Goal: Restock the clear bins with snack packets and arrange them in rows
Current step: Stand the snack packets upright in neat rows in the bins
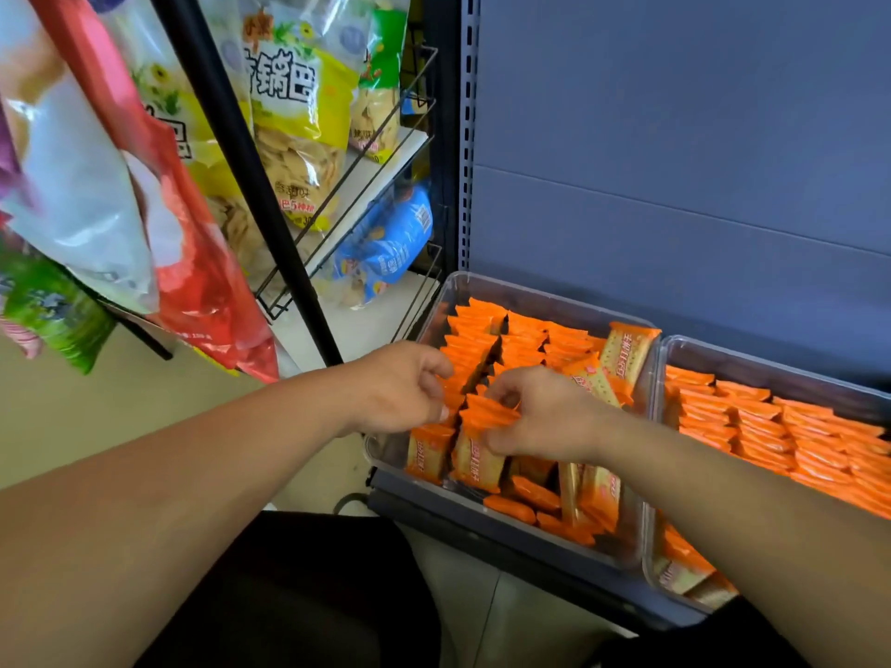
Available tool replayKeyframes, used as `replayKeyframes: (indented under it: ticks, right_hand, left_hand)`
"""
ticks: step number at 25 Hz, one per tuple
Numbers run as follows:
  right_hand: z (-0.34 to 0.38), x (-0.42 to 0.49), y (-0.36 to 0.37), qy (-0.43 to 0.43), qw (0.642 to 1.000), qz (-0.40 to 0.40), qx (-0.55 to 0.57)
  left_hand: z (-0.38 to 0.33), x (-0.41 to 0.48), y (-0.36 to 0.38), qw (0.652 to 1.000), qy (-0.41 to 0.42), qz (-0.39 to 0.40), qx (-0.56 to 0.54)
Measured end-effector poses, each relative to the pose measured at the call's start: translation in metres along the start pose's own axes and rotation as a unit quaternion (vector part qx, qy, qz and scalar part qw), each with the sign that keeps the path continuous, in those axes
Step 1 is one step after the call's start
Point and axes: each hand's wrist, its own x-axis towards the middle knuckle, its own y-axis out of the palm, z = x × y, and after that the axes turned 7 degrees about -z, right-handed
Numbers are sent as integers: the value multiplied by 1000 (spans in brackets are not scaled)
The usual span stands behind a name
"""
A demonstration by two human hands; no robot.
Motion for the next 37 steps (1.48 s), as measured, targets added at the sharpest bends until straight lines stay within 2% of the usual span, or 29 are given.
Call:
replayKeyframes:
  ticks: [6, 10, 13, 16, 19, 22, 25, 28, 30, 33, 35, 37]
  right_hand:
    - [-16, 10, 53, -26, 990, -13, -140]
    - [-17, 10, 69, -50, 958, -44, -278]
    - [-16, 11, 69, -50, 968, -72, -236]
    - [-19, 9, 38, -55, 985, -102, -126]
    - [-41, -1, -16, 10, 992, -127, -22]
    - [-79, -16, -53, 72, 984, -162, -19]
    - [-102, -25, -60, 118, 983, -130, -52]
    - [-101, -27, -52, 82, 993, -68, -56]
    - [-100, -26, -43, 59, 995, -37, -70]
    - [-105, -22, -37, 50, 994, -36, -94]
    - [-105, -21, -38, 48, 995, -24, -82]
    - [-101, -22, -41, 36, 998, 16, -53]
  left_hand:
    - [6, 0, 2, 999, -27, 19, 3]
    - [6, 1, 3, 999, -30, 26, 12]
    - [3, 3, 8, 999, -23, 32, 37]
    - [-8, 8, 15, 997, -7, 35, 61]
    - [-30, 17, 29, 995, 19, 38, 85]
    - [-59, 30, 55, 995, 50, 28, 84]
    - [-85, 45, 85, 989, 91, 3, 120]
    - [-95, 60, 102, 979, 98, -45, 171]
    - [-94, 67, 110, 987, 73, 2, 142]
    - [-84, 64, 116, 987, 2, 100, 123]
    - [-77, 62, 120, 987, -17, 112, 116]
    - [-75, 60, 119, 993, -35, 104, 54]
